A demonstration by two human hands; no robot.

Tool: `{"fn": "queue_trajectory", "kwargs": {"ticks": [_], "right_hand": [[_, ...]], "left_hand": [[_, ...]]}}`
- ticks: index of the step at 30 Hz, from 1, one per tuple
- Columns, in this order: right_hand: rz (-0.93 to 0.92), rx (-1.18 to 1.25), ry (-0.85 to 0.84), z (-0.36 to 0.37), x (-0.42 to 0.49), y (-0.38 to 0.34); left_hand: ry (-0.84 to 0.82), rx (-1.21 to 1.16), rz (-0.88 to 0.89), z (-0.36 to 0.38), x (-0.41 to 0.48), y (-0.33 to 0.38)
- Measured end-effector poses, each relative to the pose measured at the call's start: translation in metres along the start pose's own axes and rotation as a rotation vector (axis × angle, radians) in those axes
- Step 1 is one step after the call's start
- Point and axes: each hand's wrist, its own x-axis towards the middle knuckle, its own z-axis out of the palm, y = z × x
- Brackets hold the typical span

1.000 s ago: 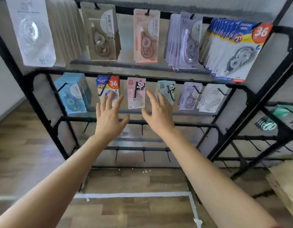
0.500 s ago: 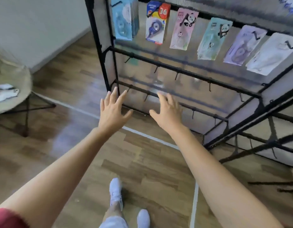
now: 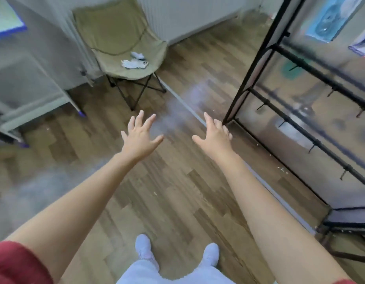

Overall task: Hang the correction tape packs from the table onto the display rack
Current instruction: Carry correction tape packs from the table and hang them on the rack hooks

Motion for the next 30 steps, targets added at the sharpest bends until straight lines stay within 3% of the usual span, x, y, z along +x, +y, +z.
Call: {"fn": "queue_trajectory", "kwargs": {"ticks": [12,19,30], "right_hand": [[-0.351,-0.067,-0.126,0.112,0.039,-0.288],[-0.528,-0.024,-0.164,0.144,0.09,-0.414],[-0.657,0.01,-0.145,0.159,0.239,-0.611]], "left_hand": [[0.233,-0.116,-0.355,-0.159,0.004,-0.258],[0.377,-0.174,-0.495,-0.228,0.038,-0.347],[0.536,-0.182,-0.608,-0.349,0.166,-0.462]]}}
